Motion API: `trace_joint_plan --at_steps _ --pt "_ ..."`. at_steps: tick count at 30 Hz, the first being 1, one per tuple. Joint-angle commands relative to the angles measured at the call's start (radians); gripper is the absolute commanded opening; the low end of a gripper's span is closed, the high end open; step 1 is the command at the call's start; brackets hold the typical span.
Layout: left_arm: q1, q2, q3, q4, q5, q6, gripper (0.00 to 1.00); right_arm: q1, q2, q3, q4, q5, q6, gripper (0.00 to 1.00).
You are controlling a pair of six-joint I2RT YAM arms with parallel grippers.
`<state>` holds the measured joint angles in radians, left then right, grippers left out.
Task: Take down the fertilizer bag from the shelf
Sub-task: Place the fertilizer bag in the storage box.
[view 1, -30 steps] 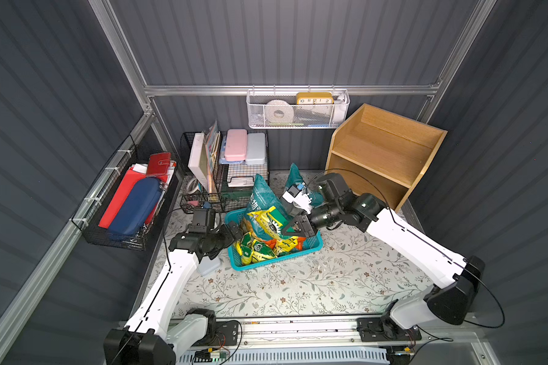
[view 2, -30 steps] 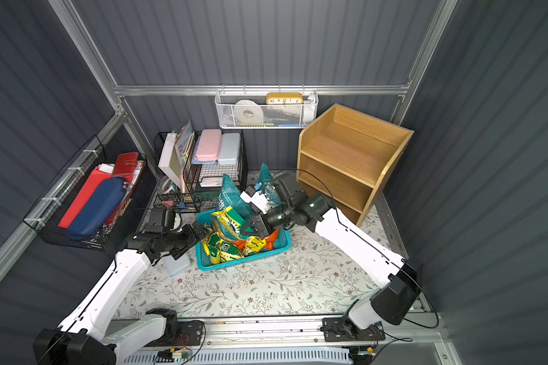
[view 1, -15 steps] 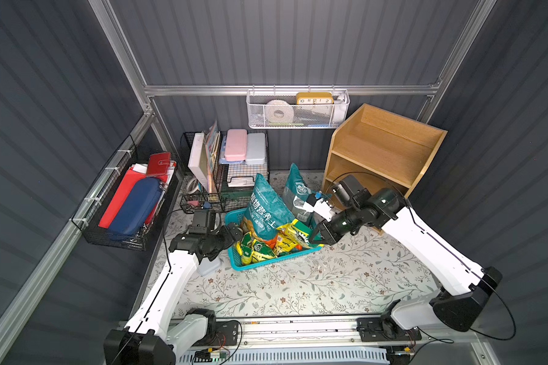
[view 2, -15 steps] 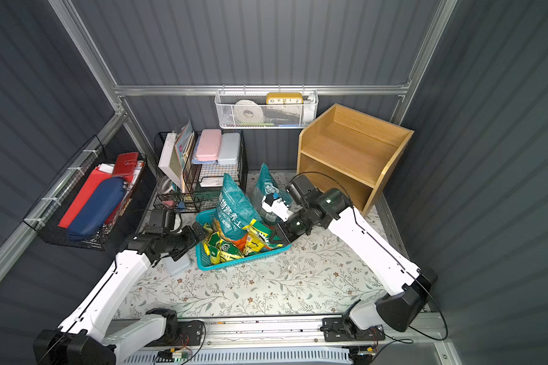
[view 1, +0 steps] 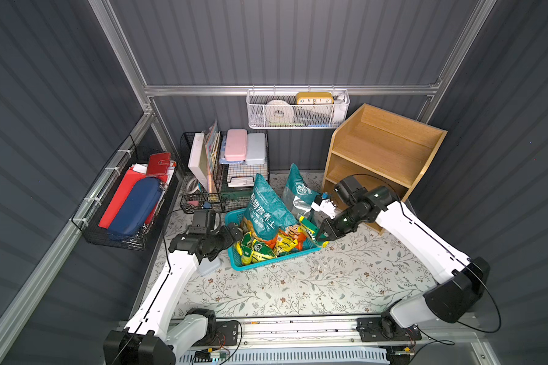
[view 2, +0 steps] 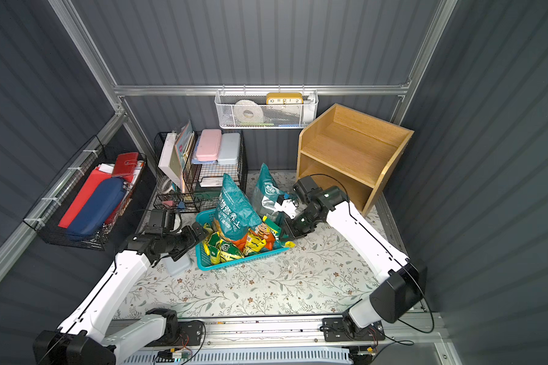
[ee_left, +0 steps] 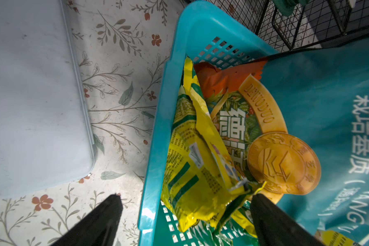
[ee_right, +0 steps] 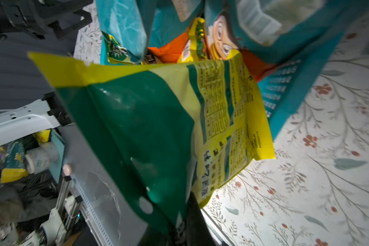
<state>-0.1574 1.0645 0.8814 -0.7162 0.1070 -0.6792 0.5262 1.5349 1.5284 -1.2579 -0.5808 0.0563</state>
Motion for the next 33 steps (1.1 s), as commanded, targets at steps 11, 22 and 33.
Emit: trace_joint_plan --at_steps 11,22,33 --pt "-0.002 0.006 0.004 -0.017 0.005 0.008 0.99 0.007 0.13 0.02 0.091 0.111 -0.09 0.0" --pt "-0.002 -0.006 0.001 -0.027 -0.015 0.013 0.99 0.077 0.439 0.006 0.211 0.267 -0.019 0.0" --pt "-0.002 0.028 0.025 -0.02 -0.015 0.026 0.99 0.166 0.295 -0.094 0.287 0.561 0.038 0.13"
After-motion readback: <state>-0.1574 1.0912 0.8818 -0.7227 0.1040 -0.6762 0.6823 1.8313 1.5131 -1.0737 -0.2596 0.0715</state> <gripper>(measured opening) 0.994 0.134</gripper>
